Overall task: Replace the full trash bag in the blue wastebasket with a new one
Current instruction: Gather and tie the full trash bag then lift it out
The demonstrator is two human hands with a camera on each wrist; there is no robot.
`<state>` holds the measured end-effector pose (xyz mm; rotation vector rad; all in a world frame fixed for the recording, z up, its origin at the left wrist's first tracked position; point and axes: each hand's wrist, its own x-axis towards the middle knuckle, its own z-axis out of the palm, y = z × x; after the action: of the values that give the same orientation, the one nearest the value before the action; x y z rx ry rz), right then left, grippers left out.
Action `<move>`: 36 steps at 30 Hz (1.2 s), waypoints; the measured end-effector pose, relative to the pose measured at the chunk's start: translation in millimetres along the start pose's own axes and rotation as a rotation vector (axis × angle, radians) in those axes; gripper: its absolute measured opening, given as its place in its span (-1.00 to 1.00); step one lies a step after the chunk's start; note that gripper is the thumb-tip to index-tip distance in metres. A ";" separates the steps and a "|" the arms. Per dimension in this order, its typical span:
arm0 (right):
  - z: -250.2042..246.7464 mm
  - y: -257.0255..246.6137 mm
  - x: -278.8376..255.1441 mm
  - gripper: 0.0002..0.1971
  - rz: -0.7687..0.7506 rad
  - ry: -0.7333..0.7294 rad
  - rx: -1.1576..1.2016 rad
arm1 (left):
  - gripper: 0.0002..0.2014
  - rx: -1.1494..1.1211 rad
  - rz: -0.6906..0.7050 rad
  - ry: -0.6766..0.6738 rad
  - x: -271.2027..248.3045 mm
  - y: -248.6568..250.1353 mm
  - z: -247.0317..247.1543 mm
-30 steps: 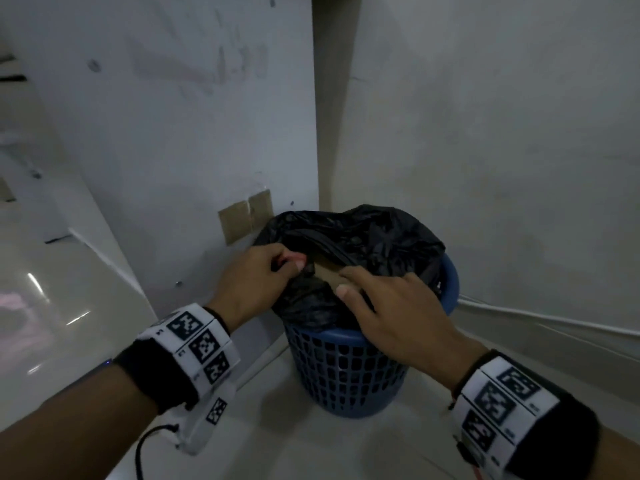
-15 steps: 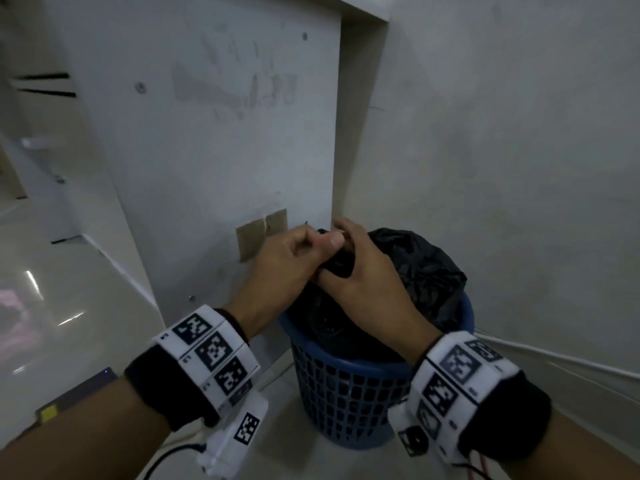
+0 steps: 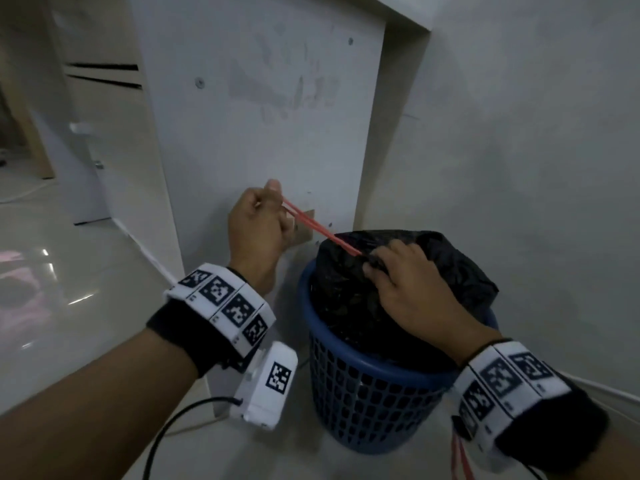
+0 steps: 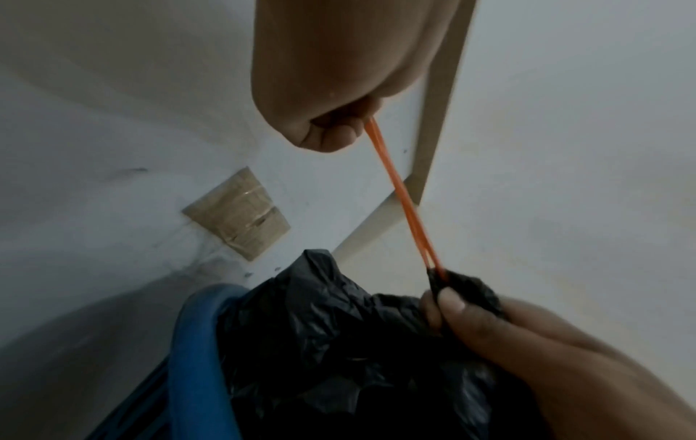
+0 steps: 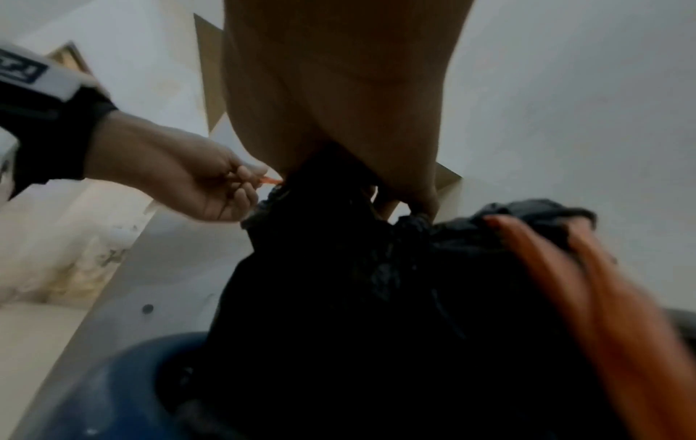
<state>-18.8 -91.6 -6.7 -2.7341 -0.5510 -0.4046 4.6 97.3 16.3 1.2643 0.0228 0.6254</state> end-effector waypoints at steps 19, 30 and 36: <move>-6.3 7.0 -5.0 -0.71 0.018 0.087 0.038 | -0.53 -0.095 -0.341 -0.156 -54.8 -5.3 62.3; -4.6 44.7 -18.8 -0.67 0.132 -0.132 -0.060 | -0.53 -0.336 -0.451 -0.096 -35.7 -10.6 51.4; -28.3 66.6 -40.3 -0.81 0.080 0.219 0.254 | -0.59 -0.202 -0.440 -0.226 -42.9 -17.3 57.2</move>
<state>-32.7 -173.1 -11.3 -2.4222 -0.4037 -0.5636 -3.9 25.0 5.8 1.0806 0.0478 0.1003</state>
